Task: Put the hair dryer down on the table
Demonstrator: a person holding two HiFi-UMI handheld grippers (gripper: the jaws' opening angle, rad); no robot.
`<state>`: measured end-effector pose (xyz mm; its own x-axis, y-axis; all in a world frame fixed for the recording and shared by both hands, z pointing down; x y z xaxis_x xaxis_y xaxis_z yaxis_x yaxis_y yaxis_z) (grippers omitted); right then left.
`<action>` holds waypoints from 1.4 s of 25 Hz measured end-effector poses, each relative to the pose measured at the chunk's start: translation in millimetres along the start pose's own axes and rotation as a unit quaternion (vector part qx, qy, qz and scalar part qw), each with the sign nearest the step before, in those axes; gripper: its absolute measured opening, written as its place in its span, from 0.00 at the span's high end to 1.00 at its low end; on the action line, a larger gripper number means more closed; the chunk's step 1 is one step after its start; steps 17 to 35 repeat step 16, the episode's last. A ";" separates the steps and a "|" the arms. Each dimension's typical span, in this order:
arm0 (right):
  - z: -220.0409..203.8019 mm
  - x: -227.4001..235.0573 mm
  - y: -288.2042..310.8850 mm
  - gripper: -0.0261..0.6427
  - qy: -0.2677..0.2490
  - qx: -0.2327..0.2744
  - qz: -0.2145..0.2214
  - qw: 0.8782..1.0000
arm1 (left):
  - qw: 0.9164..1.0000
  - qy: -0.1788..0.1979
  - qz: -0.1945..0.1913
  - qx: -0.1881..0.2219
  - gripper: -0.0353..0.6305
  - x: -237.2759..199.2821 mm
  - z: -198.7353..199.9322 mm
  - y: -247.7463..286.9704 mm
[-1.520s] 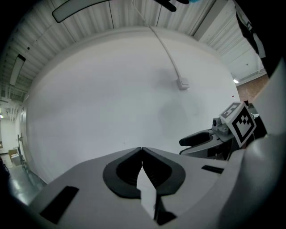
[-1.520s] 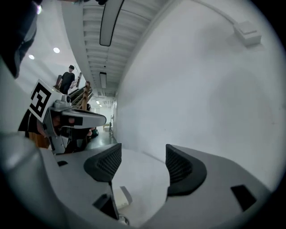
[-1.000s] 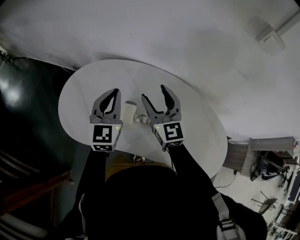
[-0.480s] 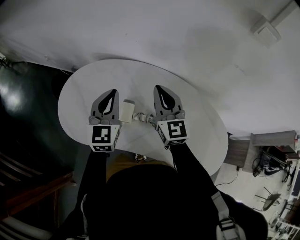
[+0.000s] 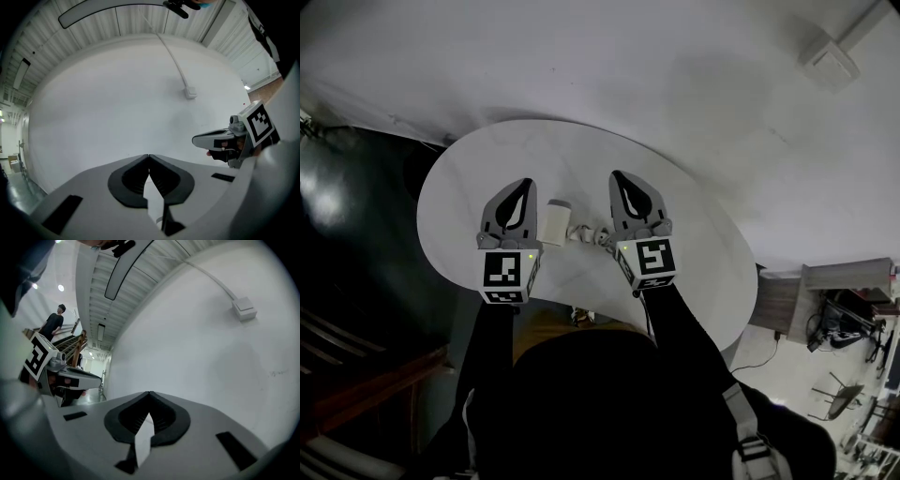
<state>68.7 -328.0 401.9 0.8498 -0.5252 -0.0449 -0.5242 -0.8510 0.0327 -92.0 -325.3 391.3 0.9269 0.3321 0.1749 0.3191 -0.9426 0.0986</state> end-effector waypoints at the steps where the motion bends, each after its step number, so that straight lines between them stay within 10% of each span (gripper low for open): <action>1: -0.6 -0.2 -0.6 0.92 0.001 -0.001 0.001 1.000 | 1.000 0.000 0.001 0.000 0.92 -0.1 -0.2 -0.3; 35: 1.5 -5.3 -4.4 0.92 -0.020 -0.006 0.006 1.000 | 1.000 -0.001 0.008 0.001 0.92 -3.7 2.9 -6.0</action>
Point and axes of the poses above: the fingertips, and each gripper's own axes: y forward along the fingers, x to its right, z out of its top, the point moved 2 cm from there along -y, backward along the fingers, and after that the axes turned 7 degrees about z, right-handed, at the moved point
